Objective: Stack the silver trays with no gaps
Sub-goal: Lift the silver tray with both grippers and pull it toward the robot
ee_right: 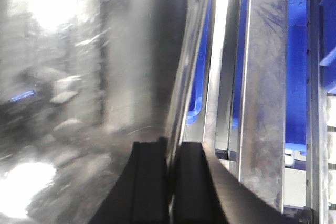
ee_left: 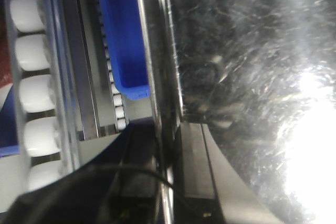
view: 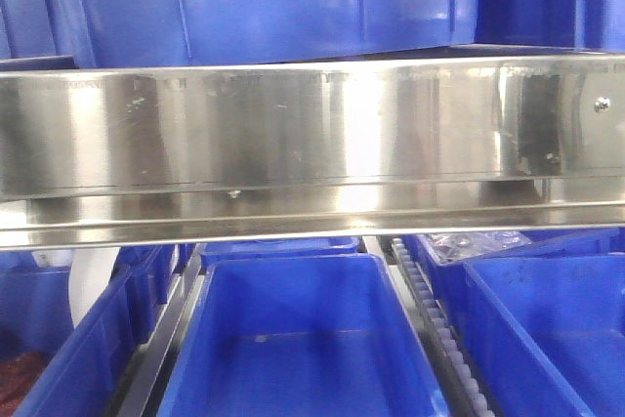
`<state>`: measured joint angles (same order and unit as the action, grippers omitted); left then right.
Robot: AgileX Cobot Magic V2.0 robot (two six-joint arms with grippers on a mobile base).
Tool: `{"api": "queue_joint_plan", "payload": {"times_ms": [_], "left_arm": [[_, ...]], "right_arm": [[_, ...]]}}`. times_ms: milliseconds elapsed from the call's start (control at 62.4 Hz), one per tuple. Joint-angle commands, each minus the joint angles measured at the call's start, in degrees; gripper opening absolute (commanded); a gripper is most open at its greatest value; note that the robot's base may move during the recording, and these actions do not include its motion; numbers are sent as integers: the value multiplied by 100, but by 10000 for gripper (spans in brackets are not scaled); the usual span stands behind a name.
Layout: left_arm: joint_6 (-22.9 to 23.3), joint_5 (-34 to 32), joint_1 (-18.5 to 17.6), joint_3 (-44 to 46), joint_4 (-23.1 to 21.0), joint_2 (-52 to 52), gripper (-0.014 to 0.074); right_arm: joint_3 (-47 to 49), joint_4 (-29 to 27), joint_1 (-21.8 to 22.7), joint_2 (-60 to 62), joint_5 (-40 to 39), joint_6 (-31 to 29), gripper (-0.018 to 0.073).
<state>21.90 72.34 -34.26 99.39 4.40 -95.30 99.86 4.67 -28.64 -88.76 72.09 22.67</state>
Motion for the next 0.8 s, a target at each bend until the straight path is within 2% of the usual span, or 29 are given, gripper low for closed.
{"api": "queue_joint_plan", "payload": {"times_ms": [0, 64, 416, 577, 785], "left_arm": [[-294, 244, -96, 142, -395, 113, -48], [-281, 206, -82, 168, -258, 69, -48], [-282, 287, -48, 587, -274, 76, -48], [-292, 287, -48, 747, -476, 76, -48], [-584, 287, -48, 787, -657, 87, -48]], "right_arm": [[174, -247, -47, 270, 446, -147, 58], [174, -247, -47, 270, 446, -147, 58], [174, -247, -47, 265, 433, -147, 58], [174, -247, -47, 265, 423, -147, 58], [174, -247, -47, 265, 427, -147, 58]]}}
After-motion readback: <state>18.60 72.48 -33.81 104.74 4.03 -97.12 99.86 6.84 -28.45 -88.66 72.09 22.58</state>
